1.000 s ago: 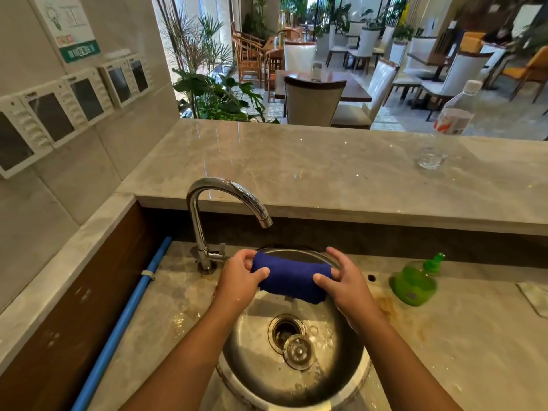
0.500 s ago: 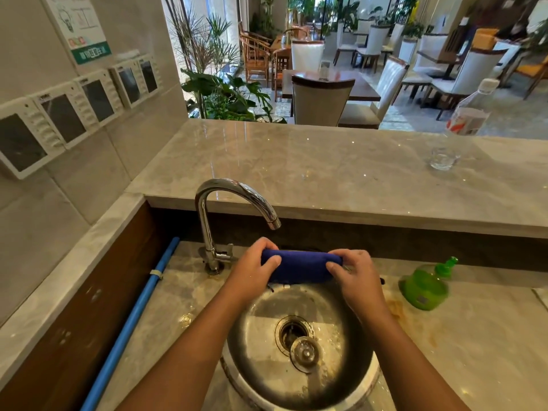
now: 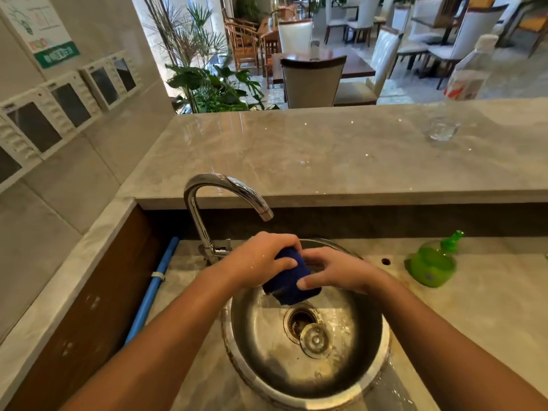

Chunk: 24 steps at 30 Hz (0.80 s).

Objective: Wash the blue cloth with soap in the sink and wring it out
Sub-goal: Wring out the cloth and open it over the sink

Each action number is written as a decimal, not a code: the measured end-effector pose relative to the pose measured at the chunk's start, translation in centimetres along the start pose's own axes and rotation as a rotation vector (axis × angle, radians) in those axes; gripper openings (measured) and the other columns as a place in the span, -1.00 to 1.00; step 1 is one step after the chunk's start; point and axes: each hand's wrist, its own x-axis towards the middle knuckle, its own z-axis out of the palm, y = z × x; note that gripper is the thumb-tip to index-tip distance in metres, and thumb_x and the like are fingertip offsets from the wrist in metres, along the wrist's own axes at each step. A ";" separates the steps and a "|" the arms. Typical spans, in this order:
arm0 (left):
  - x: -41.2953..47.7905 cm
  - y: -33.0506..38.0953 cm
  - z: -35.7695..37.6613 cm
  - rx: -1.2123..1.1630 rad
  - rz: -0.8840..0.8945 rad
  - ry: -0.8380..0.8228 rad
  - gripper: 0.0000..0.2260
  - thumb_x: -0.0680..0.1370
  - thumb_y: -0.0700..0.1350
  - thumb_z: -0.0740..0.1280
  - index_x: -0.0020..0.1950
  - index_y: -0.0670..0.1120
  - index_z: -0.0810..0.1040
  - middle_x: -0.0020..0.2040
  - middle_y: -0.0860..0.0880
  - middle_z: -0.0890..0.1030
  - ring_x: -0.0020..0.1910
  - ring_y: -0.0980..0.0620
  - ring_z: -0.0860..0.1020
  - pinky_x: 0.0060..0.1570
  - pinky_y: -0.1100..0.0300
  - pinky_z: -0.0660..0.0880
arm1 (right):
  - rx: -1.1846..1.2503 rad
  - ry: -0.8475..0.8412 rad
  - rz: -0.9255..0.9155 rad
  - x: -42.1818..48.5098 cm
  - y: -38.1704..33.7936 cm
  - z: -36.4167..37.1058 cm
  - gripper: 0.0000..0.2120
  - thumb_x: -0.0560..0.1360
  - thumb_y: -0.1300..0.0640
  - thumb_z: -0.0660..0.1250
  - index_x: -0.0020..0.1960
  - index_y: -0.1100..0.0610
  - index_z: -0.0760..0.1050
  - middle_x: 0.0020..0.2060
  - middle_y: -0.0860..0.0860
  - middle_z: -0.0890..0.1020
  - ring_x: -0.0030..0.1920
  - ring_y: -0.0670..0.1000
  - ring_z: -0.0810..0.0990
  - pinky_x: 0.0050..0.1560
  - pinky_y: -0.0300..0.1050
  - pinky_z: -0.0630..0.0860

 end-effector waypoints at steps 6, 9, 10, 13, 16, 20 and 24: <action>-0.4 -0.4 -1.0 -0.171 -0.023 0.068 -0.83 0.58 -0.04 0.38 0.13 0.17 0.53 0.04 0.15 0.60 -0.01 0.19 0.61 -0.09 0.26 0.60 | 0.170 0.039 -0.068 -0.1 0.0 1.9 -0.71 0.55 0.04 0.37 0.24 0.10 0.52 0.10 0.08 0.68 0.09 0.11 0.68 0.21 0.11 0.58; -0.8 -1.9 0.3 -0.465 -0.108 0.139 -0.81 0.55 -0.07 0.43 0.15 0.06 0.56 0.01 0.05 0.69 -0.01 0.13 0.68 -0.03 0.16 0.66 | 0.191 0.012 -0.041 -0.4 -0.2 1.7 -0.70 0.55 0.05 0.35 0.24 0.13 0.52 0.10 0.10 0.68 0.08 0.15 0.68 0.17 0.10 0.59; -0.9 -2.4 1.1 -0.573 -0.127 0.167 -0.81 0.55 -0.09 0.43 0.15 0.02 0.57 0.00 0.02 0.71 -0.02 0.10 0.69 -0.03 0.15 0.66 | 0.202 -0.005 -0.028 -0.4 -0.3 1.5 -0.70 0.54 0.06 0.36 0.24 0.14 0.51 0.10 0.12 0.67 0.08 0.16 0.67 0.16 0.09 0.59; -1.4 -3.6 3.8 -1.071 -0.168 0.280 -0.77 0.55 -0.07 0.41 0.17 -0.10 0.61 0.05 -0.11 0.72 0.03 -0.07 0.67 -0.03 0.13 0.63 | 0.263 -0.026 0.029 -0.2 -0.4 0.9 -0.66 0.50 0.06 0.38 0.23 0.16 0.51 0.11 0.15 0.67 0.07 0.15 0.66 0.16 0.10 0.57; -1.2 -4.7 6.4 -1.702 -0.158 0.197 -0.33 0.36 0.16 0.55 0.36 -0.16 0.53 0.32 -0.21 0.59 0.32 -0.20 0.53 0.36 -0.12 0.44 | 0.427 0.038 0.067 0.2 -0.2 0.7 -0.61 0.41 0.03 0.45 0.19 0.14 0.52 0.09 0.13 0.66 0.05 0.14 0.65 0.19 0.15 0.53; -0.8 -4.4 8.8 -1.940 -0.175 0.139 -0.08 0.08 0.22 0.68 0.37 -0.13 0.57 0.40 -0.25 0.53 0.37 -0.31 0.50 0.41 -0.31 0.33 | 0.651 0.096 0.050 0.6 -0.4 1.1 -0.58 0.37 0.06 0.48 0.18 0.15 0.52 0.08 0.14 0.65 0.05 0.15 0.63 0.14 0.12 0.53; 0.3 -3.2 8.7 -2.009 -0.142 0.105 -0.14 0.01 0.20 0.70 0.23 -0.14 0.68 0.32 -0.24 0.60 0.27 -0.26 0.59 0.36 -0.25 0.40 | 0.780 0.091 0.066 0.4 -0.4 2.2 -0.65 0.36 0.12 0.47 0.13 0.16 0.56 0.07 0.16 0.68 0.05 0.15 0.65 0.13 0.10 0.55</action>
